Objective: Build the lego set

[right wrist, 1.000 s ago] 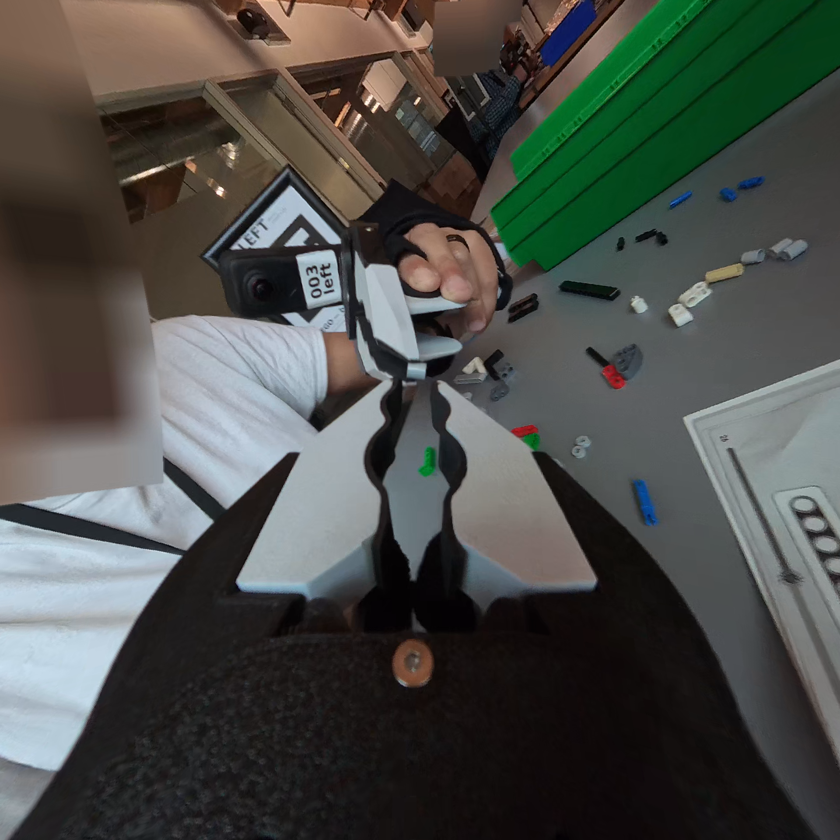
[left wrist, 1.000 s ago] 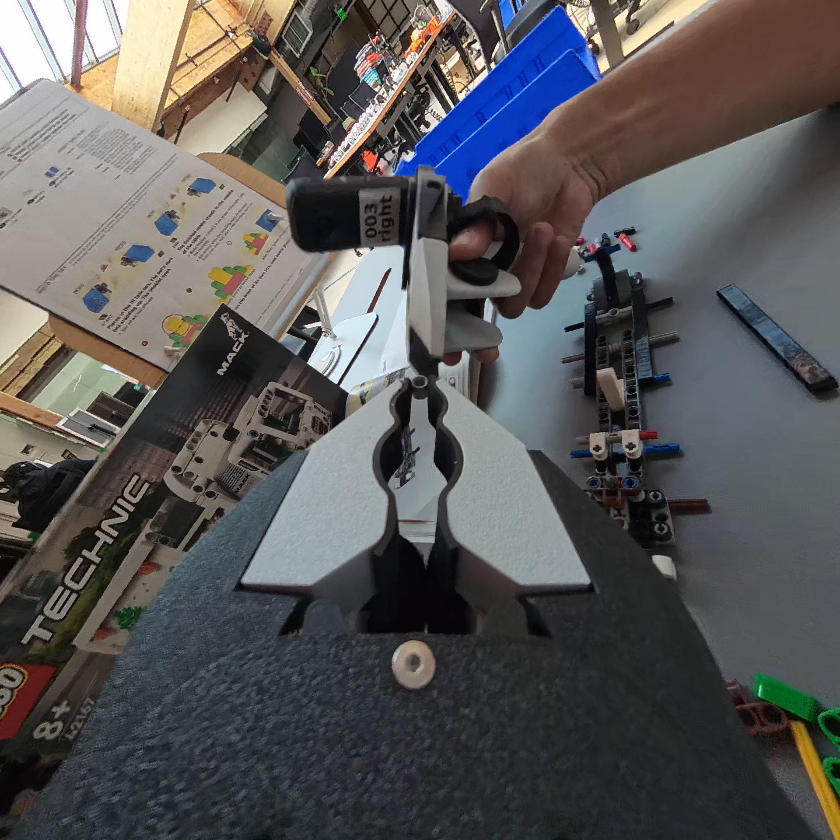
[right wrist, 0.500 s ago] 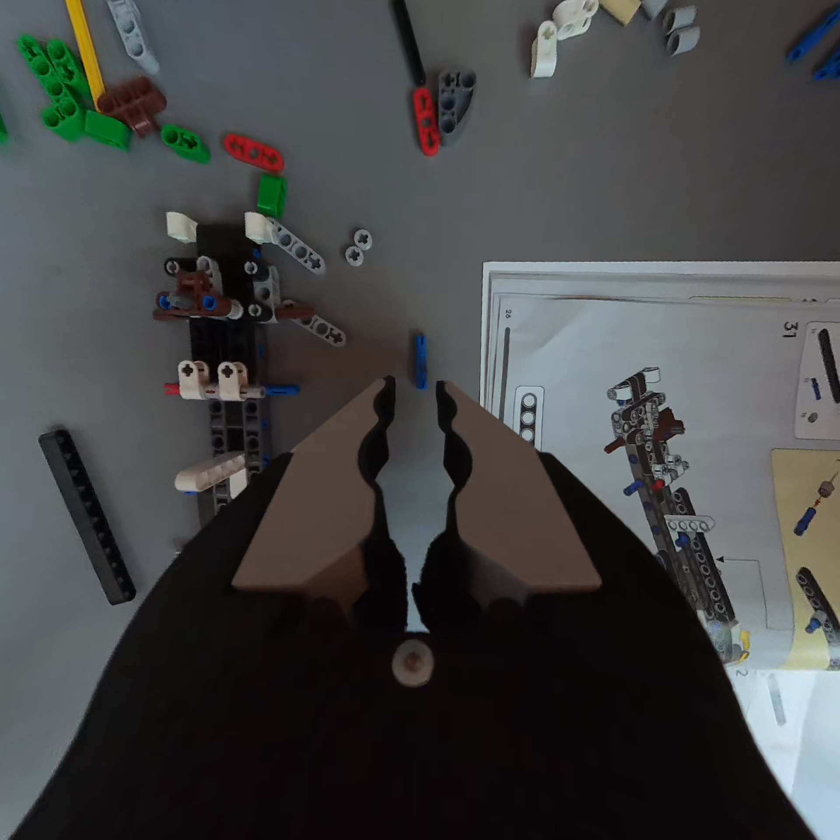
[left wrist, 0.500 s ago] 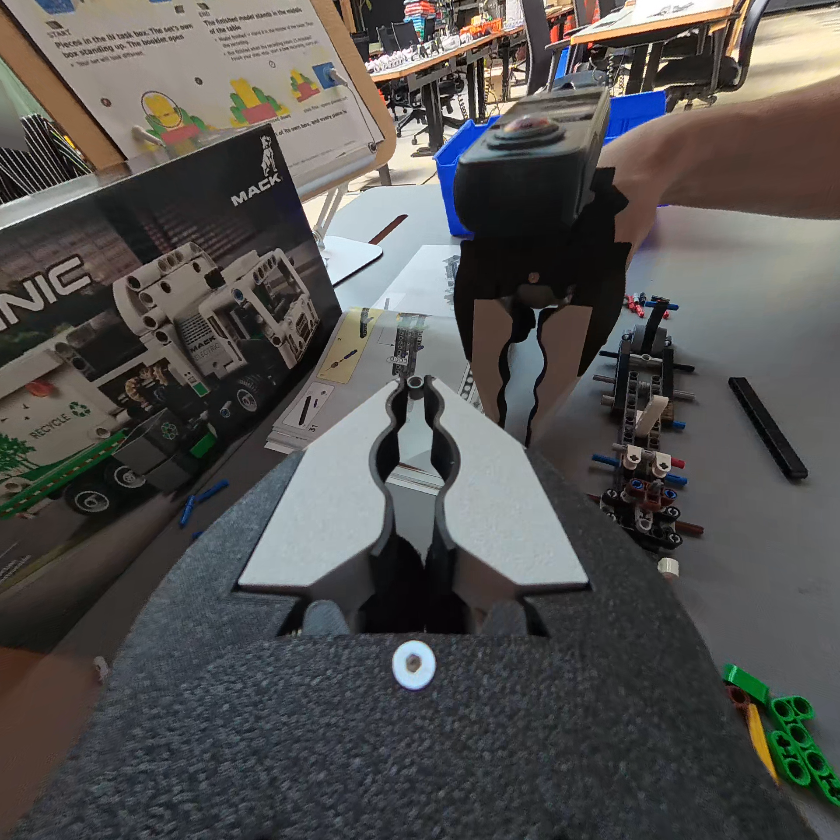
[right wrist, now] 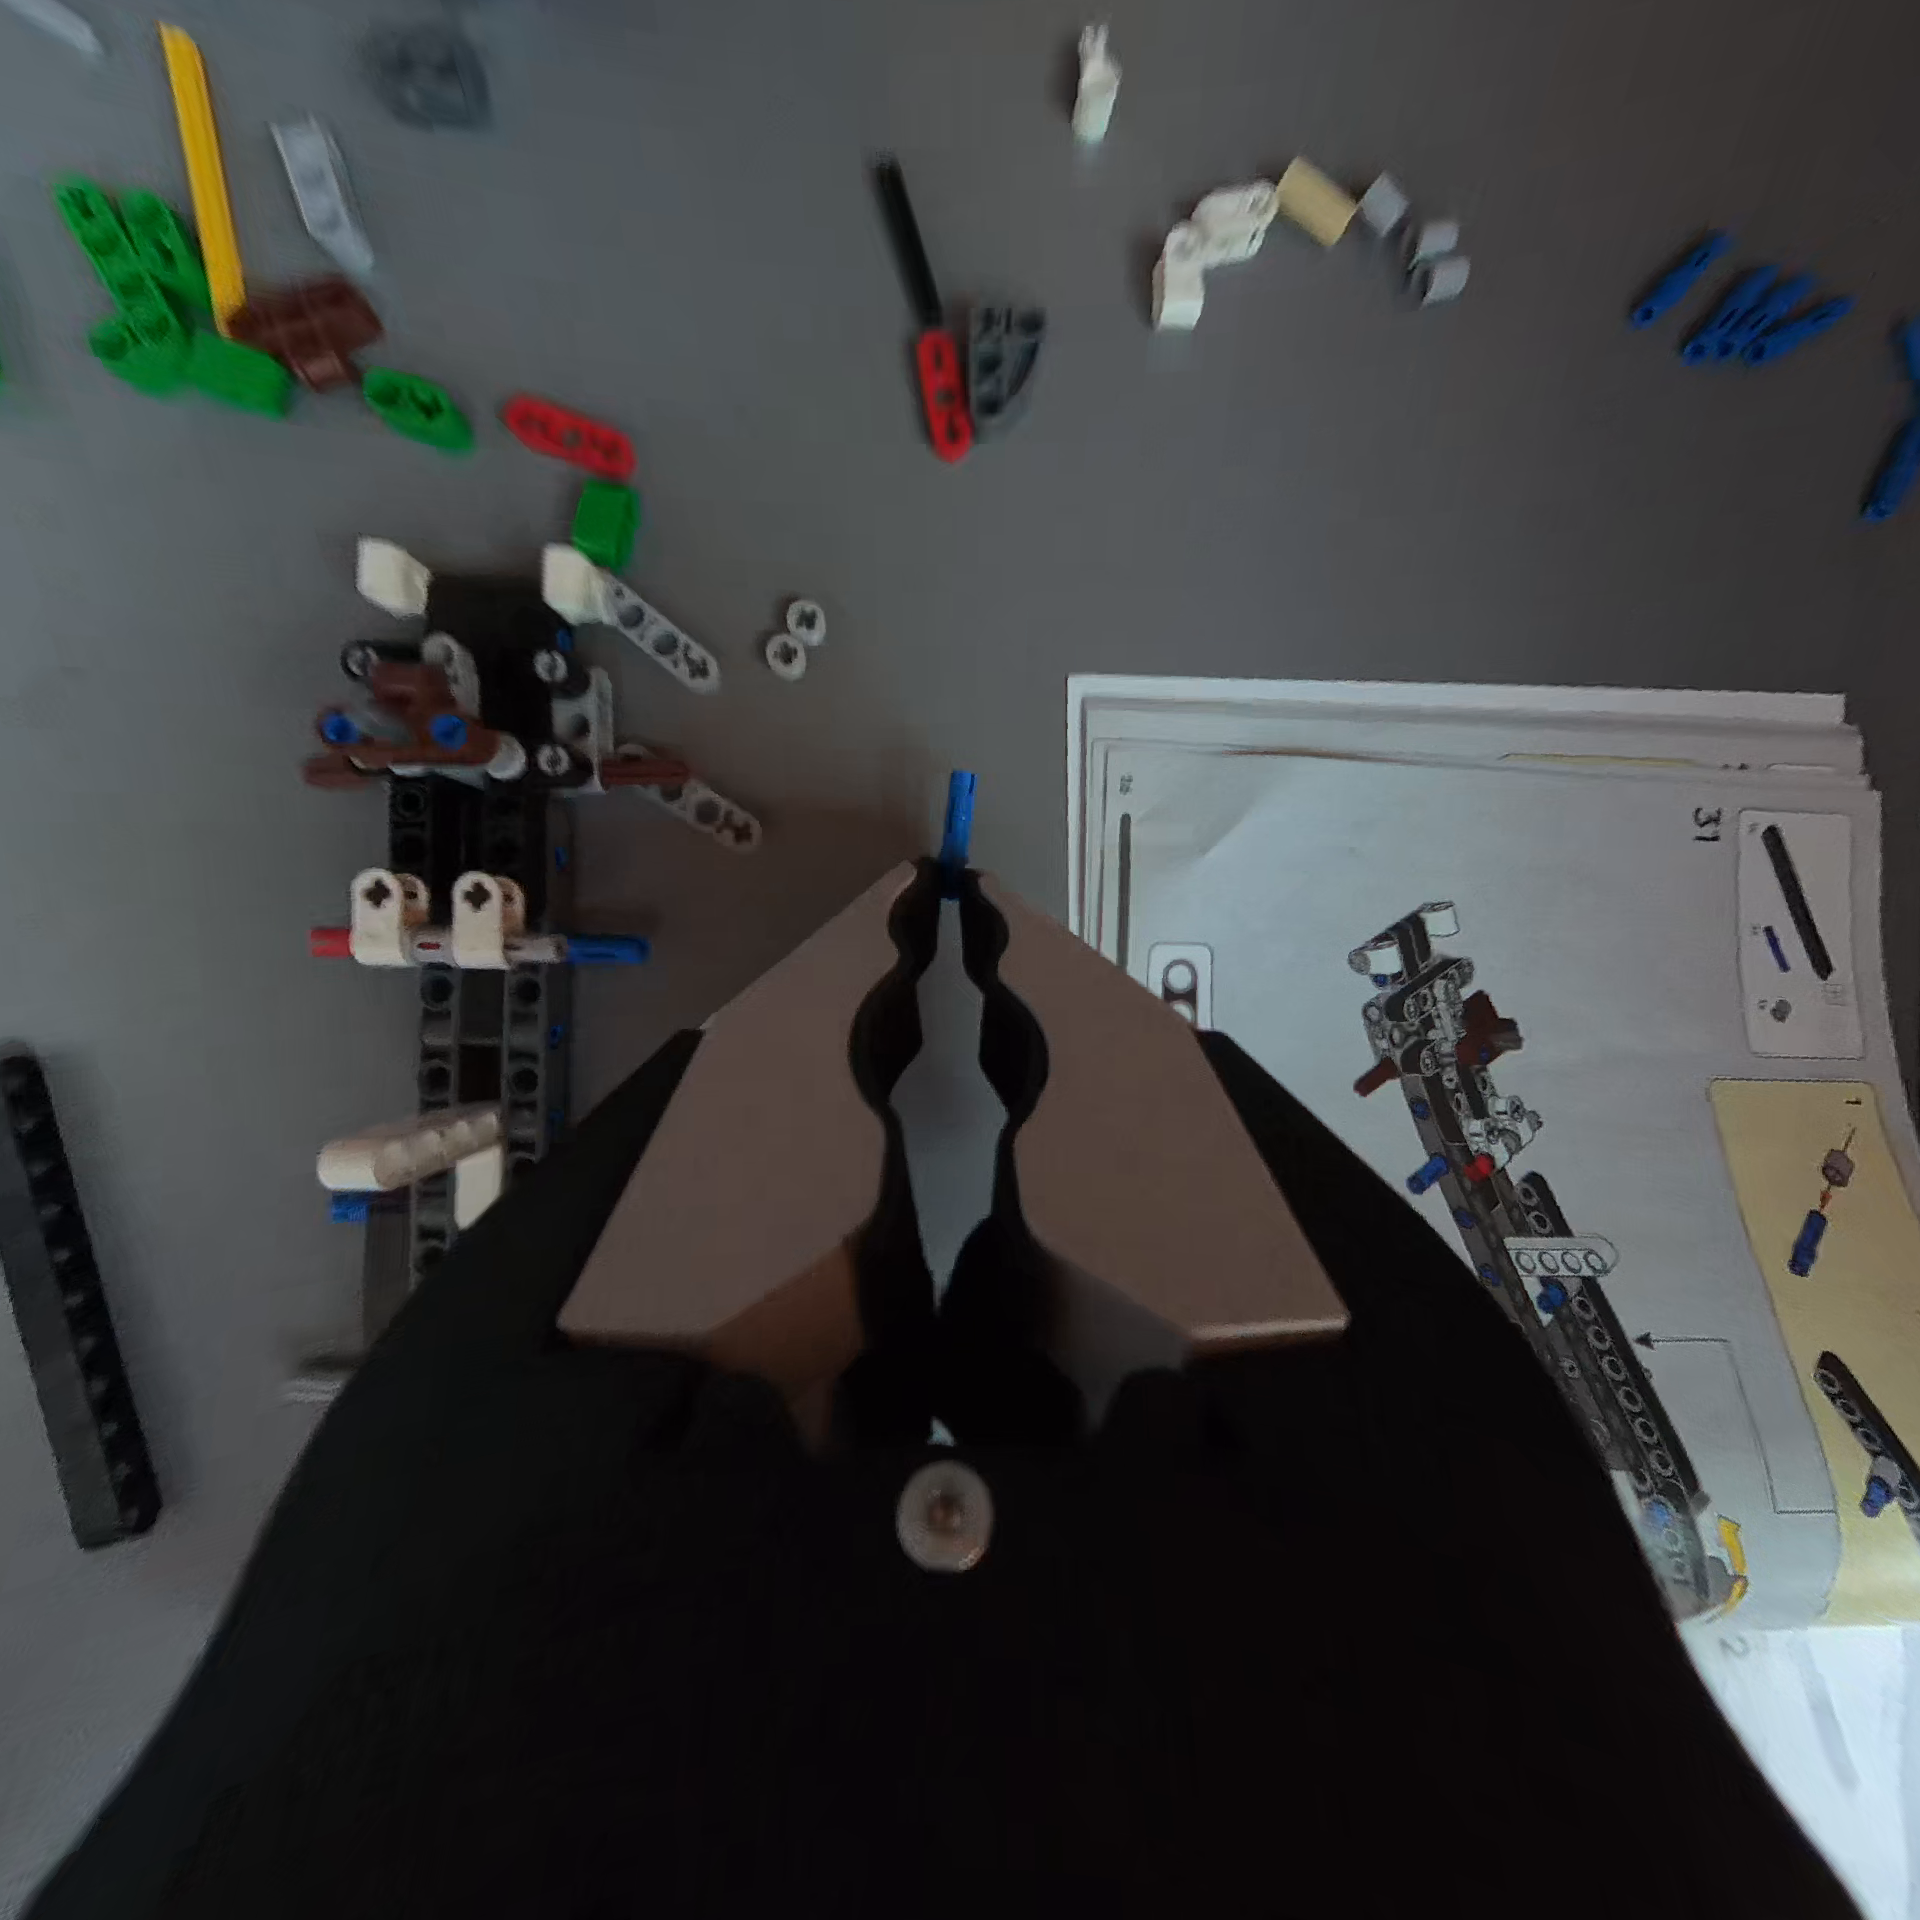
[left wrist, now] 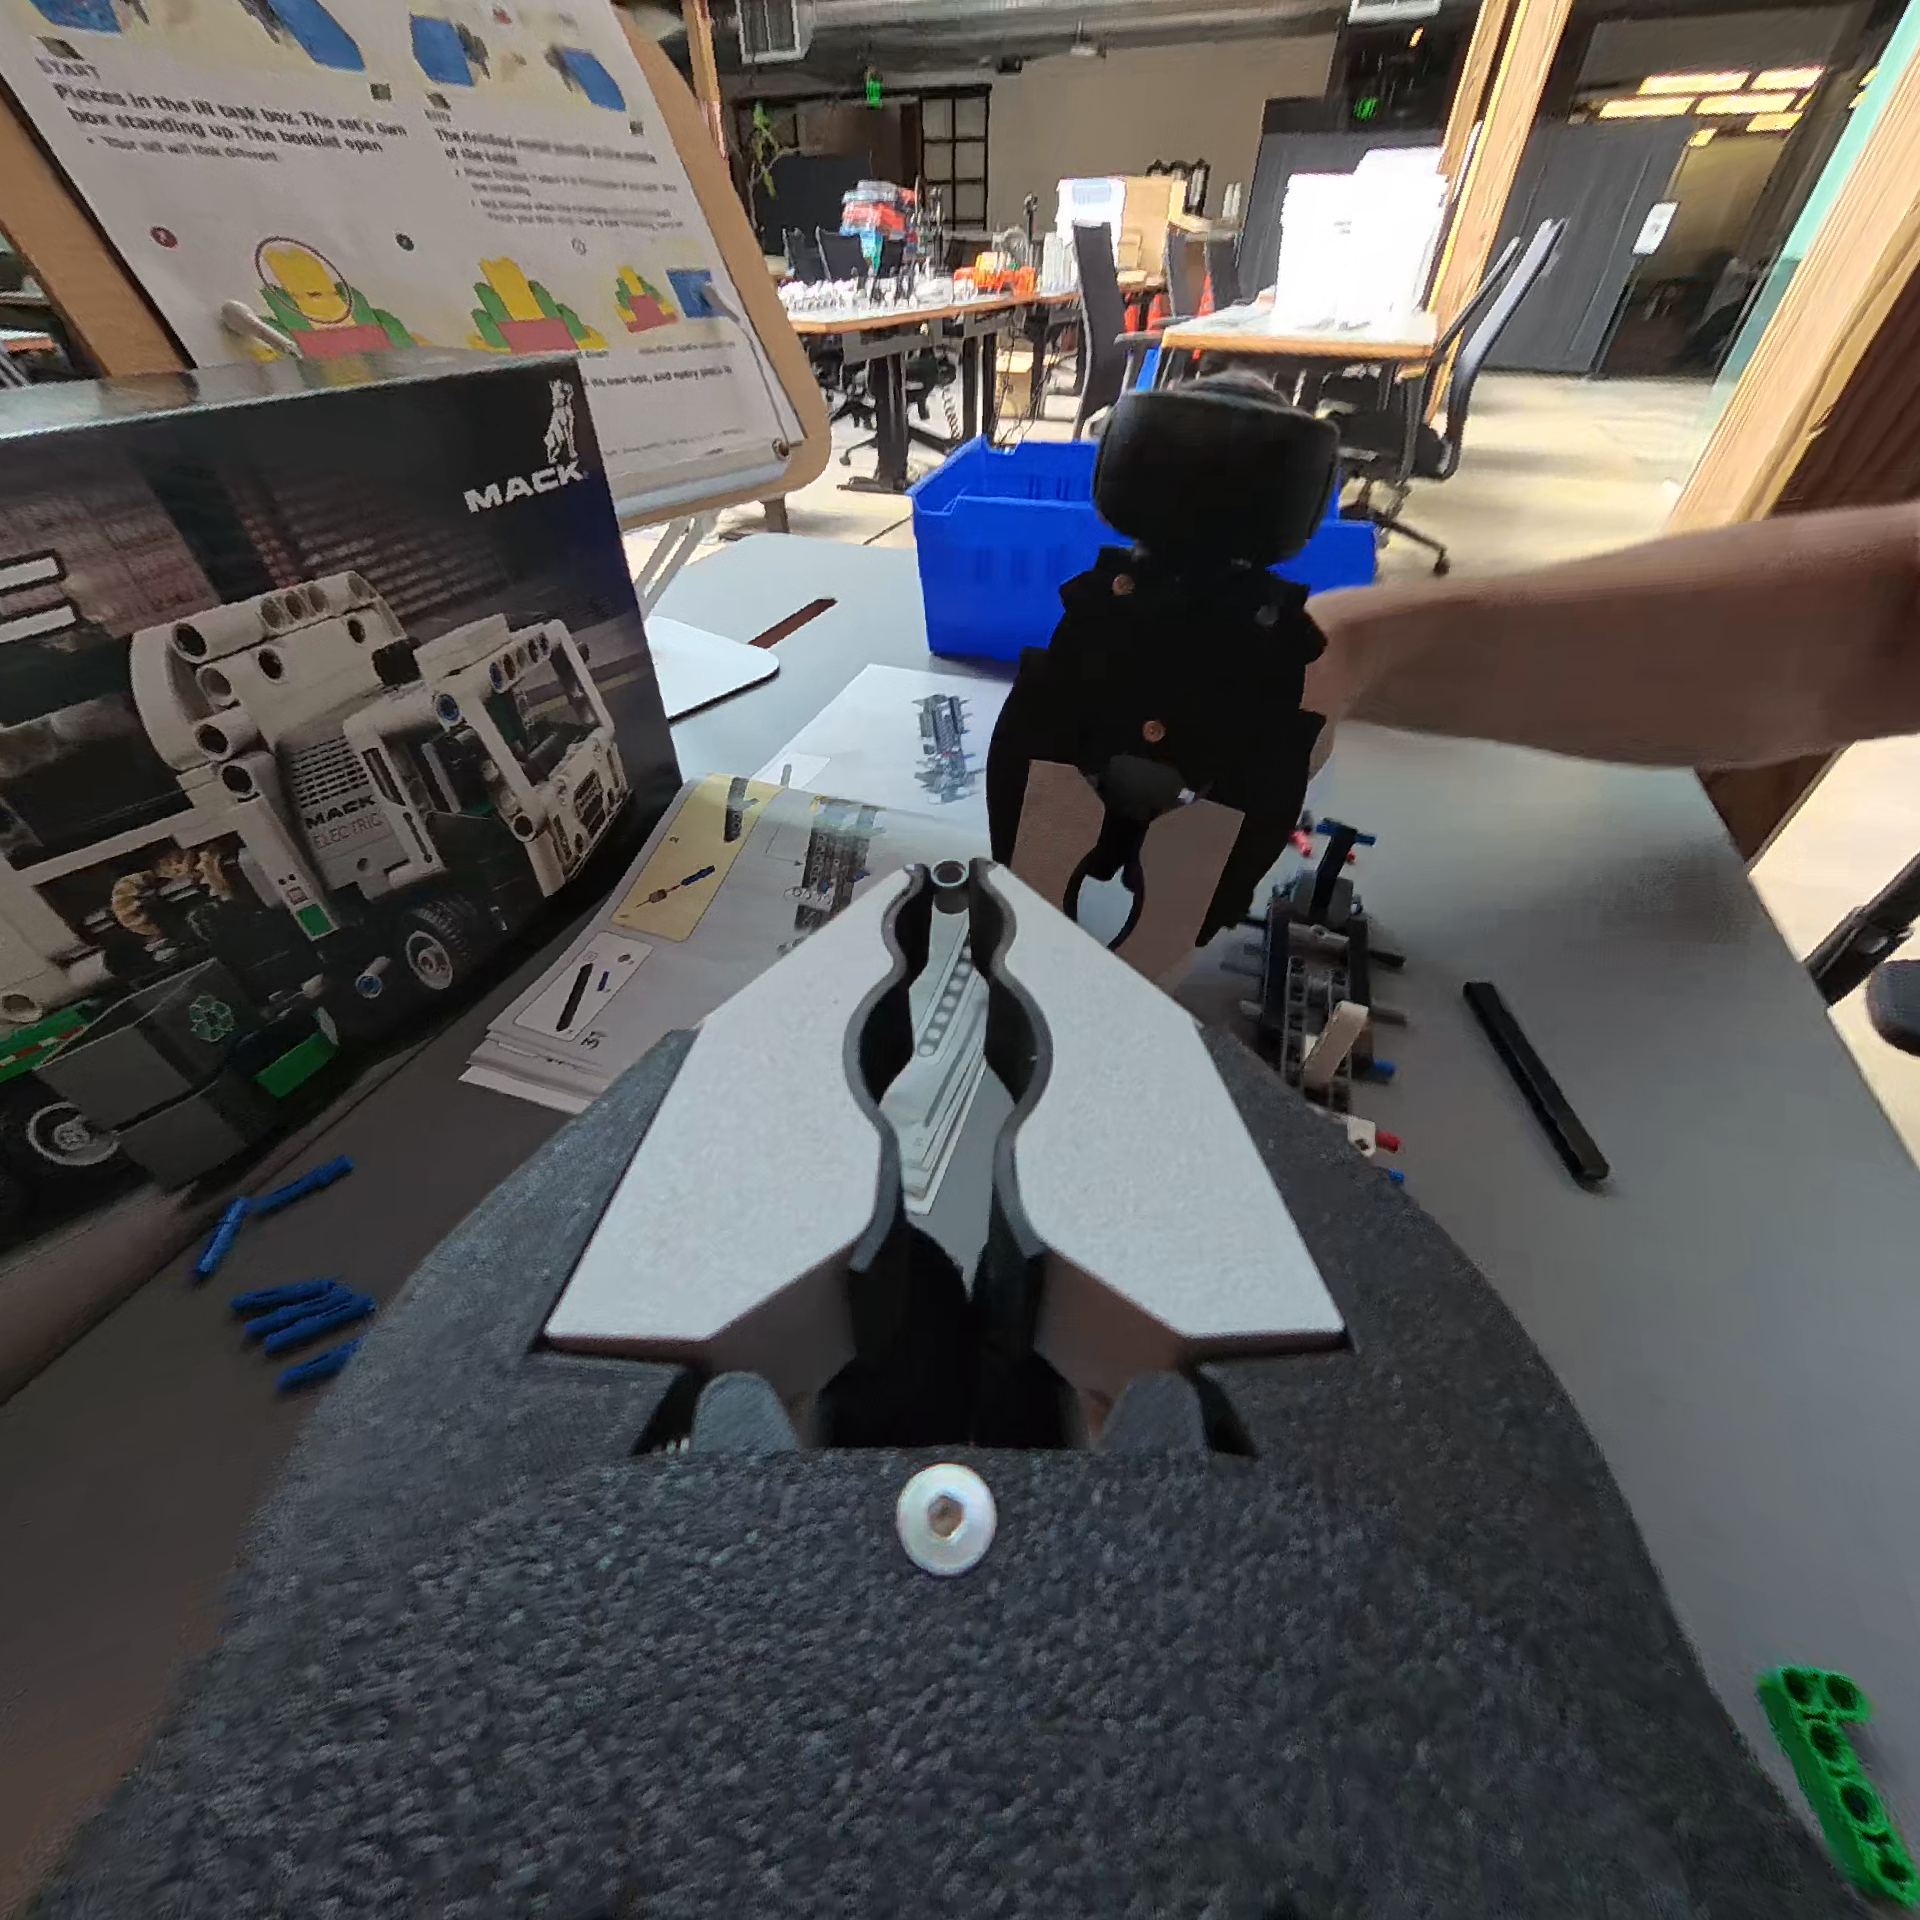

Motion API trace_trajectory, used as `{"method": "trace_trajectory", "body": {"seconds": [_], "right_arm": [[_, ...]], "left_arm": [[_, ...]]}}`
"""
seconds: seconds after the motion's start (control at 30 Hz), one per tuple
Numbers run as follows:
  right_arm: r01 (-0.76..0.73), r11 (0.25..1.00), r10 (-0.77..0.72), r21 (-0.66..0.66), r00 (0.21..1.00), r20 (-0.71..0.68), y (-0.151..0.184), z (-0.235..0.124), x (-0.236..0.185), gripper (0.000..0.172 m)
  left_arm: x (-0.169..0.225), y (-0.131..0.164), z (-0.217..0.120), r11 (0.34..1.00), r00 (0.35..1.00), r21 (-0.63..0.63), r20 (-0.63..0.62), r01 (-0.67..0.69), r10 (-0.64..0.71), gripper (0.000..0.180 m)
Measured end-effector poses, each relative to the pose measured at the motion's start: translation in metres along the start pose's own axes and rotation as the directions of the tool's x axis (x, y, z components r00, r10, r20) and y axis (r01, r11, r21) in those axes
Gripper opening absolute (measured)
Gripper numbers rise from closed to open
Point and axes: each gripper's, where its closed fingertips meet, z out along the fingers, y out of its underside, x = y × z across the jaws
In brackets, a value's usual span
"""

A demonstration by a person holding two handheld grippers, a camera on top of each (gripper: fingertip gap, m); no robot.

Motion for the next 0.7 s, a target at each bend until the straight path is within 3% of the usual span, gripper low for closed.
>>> {"method": "trace_trajectory", "body": {"seconds": [0.03, 0.17, 0.27, 0.37, 0.43, 0.7], "right_arm": [[-0.026, 0.995, 0.028, 0.100, 0.999, -0.018, -0.013, -0.008, 0.000, 0.003], [-0.077, 0.851, 0.160, 0.519, 0.980, -0.117, -0.070, -0.064, 0.002, 0.002], [-0.102, 0.713, 0.234, 0.694, 0.967, -0.098, -0.095, -0.091, -0.005, 0.002], [-0.159, 0.609, 0.283, 0.777, 0.959, -0.025, -0.105, -0.099, -0.010, 0.002], [-0.176, 0.565, 0.303, 0.806, 0.953, -0.005, -0.108, -0.105, -0.012, 0.002], [-0.121, 0.584, 0.287, 0.803, 0.956, -0.065, -0.109, -0.107, -0.025, 0.002]], "left_arm": [[0.004, -0.006, -0.001, 0.999, 1.000, 0.040, -0.024, 0.021, -0.020, 0.005], [0.023, -0.039, -0.013, 0.962, 0.987, 0.249, -0.142, 0.111, -0.077, 0.005], [0.036, -0.053, -0.020, 0.924, 0.954, 0.323, -0.274, 0.207, -0.119, 0.004], [0.035, -0.053, -0.020, 0.869, 0.887, 0.315, -0.389, 0.381, -0.248, 0.004], [0.038, -0.049, -0.016, 0.858, 0.861, 0.289, -0.423, 0.424, -0.283, 0.004], [0.047, -0.045, -0.010, 0.880, 0.859, 0.245, -0.429, 0.408, -0.279, 0.004]]}}
